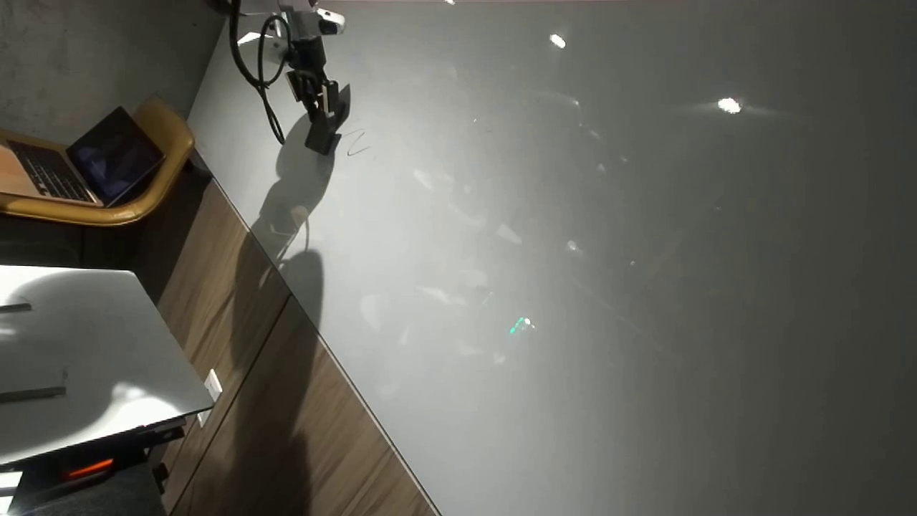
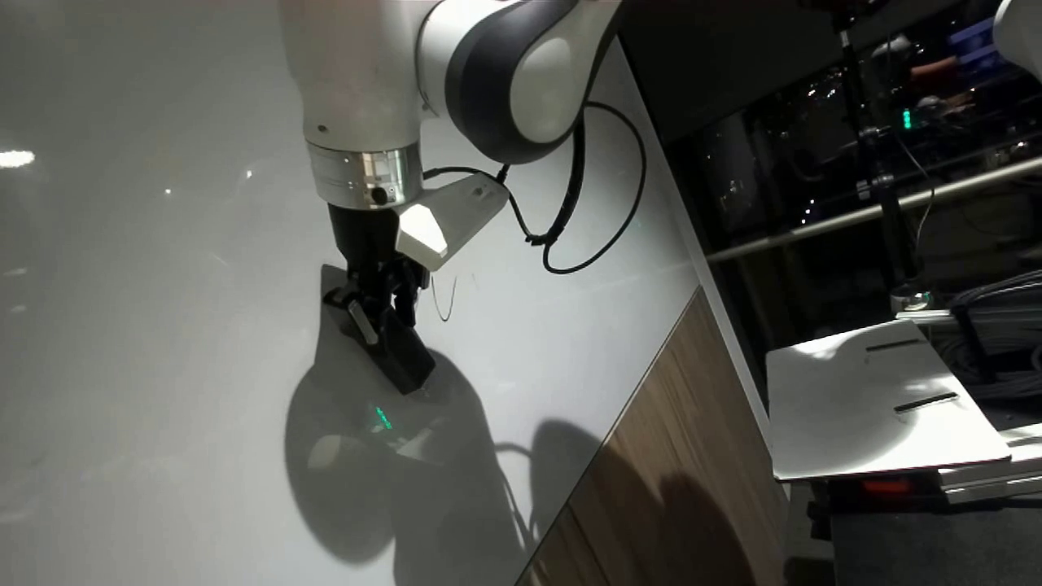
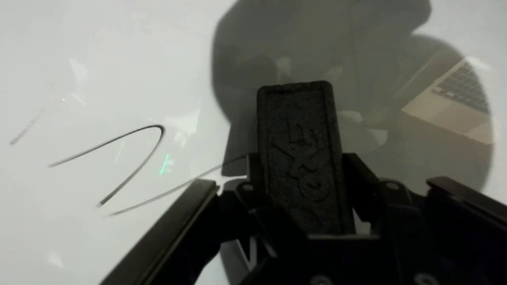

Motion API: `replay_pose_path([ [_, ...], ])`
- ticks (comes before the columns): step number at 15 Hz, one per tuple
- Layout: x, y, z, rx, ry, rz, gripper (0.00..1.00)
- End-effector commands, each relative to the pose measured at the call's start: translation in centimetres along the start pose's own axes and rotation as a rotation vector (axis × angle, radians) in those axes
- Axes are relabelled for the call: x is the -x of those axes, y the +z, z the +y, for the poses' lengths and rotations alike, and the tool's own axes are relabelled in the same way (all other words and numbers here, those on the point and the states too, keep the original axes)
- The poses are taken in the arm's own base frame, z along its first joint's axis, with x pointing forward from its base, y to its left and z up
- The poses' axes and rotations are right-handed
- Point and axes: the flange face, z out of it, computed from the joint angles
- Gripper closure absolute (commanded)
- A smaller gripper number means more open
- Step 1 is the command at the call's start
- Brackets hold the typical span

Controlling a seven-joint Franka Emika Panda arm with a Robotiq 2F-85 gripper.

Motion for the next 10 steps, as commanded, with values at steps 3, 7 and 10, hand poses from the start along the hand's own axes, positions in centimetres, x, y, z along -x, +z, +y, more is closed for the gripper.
replay_pose_path([
  [3,-3.2,1.6,5.5,0.074,-0.005,0.042,0.72],
  [7,-2.7,1.5,8.5,0.109,0.007,0.041,0.72],
  [10,-2.3,1.4,10.9,0.142,0.032,0.033,0.72],
])
